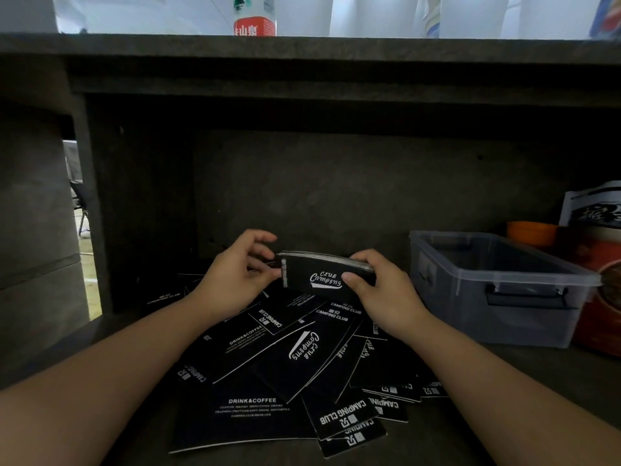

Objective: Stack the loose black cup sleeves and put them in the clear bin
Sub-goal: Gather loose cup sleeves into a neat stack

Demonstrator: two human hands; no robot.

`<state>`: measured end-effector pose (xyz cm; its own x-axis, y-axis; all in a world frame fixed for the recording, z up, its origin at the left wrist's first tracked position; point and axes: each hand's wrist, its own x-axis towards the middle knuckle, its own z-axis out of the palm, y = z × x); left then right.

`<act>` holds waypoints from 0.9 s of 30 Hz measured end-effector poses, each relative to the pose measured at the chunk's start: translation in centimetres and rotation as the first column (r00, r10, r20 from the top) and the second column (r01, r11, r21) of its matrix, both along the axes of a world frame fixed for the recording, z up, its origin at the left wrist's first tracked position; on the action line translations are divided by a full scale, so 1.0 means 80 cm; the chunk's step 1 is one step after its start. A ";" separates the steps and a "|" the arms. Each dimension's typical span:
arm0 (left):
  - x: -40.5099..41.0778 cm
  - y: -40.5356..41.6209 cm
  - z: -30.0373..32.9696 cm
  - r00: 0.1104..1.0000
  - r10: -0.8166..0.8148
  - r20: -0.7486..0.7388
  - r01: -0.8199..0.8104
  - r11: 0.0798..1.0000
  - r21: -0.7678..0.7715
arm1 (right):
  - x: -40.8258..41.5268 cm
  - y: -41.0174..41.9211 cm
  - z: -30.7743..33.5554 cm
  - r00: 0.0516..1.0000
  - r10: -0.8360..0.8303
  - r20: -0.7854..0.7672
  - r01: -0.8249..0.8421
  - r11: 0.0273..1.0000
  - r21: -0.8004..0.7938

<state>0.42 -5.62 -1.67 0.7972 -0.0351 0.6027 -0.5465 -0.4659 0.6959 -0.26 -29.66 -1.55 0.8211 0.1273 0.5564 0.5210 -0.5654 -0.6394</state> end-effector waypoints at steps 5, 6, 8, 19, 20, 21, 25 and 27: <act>0.010 0.018 -0.001 0.962 0.269 0.035 -0.270 0.934 0.235 | 0.000 0.000 0.000 1.000 -0.002 0.004 0.002 1.000 -0.009; 0.015 0.027 -0.002 0.930 0.365 0.038 -0.358 0.880 0.313 | 0.000 0.001 0.000 1.000 -0.003 0.002 0.003 1.000 -0.007; 0.022 0.045 -0.003 0.829 0.559 -0.033 -0.483 0.744 0.461 | 0.000 0.001 0.000 1.000 -0.014 0.007 0.014 1.000 -0.009; 0.042 0.094 -0.014 0.606 0.735 -0.304 -0.409 0.616 0.673 | 0.001 -0.003 0.002 0.994 -0.099 0.037 0.099 0.995 -0.002; 0.042 0.092 -0.013 0.623 0.728 -0.287 -0.409 0.615 0.674 | 0.002 -0.003 0.002 0.994 -0.101 0.039 0.101 0.995 -0.001; 0.043 0.091 -0.013 0.636 0.718 -0.283 -0.400 0.620 0.675 | 0.002 -0.004 0.002 0.994 -0.100 0.039 0.100 0.995 0.001; 0.043 0.096 -0.013 0.623 0.734 -0.271 -0.444 0.617 0.650 | 0.001 -0.003 0.002 0.995 -0.095 0.042 0.095 0.995 0.007; 0.040 0.098 -0.011 0.583 0.757 -0.294 -0.443 0.600 0.666 | 0.000 -0.004 0.002 0.995 -0.089 0.034 0.088 0.996 0.014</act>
<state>3.58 2.20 -2.56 0.8909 0.4267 0.1554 0.3612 -0.8733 0.3270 -0.26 -29.95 -1.37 0.8088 0.0479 0.5861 0.4914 -0.6023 -0.6291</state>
